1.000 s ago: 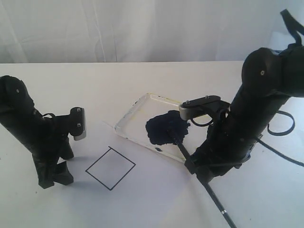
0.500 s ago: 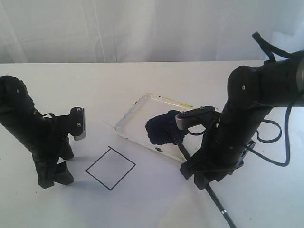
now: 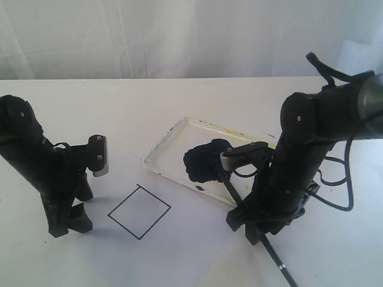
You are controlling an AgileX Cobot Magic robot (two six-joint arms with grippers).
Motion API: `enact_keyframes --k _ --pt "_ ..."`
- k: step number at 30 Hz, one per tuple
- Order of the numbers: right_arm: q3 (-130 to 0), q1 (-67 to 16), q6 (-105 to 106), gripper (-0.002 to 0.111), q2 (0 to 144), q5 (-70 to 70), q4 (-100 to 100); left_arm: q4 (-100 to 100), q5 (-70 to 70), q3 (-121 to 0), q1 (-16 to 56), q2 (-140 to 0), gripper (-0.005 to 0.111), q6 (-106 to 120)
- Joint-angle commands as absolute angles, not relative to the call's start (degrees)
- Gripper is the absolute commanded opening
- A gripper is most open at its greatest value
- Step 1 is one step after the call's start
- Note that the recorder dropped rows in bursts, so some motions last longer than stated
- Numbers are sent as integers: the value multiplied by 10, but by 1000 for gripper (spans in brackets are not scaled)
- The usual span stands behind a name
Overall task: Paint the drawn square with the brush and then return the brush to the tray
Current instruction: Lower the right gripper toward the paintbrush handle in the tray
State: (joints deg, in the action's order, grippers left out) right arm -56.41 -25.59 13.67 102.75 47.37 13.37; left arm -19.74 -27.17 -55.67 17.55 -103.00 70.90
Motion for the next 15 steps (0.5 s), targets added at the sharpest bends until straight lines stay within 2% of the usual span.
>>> enact_keyframes --k 1,15 --pt "-566 -257 135 41 1027 475 133 -188 -290 -552 179 -1037 71 705" --pt "-566 -257 135 40 1041 474 134 -188 -290 -552 179 -1037 71 705"
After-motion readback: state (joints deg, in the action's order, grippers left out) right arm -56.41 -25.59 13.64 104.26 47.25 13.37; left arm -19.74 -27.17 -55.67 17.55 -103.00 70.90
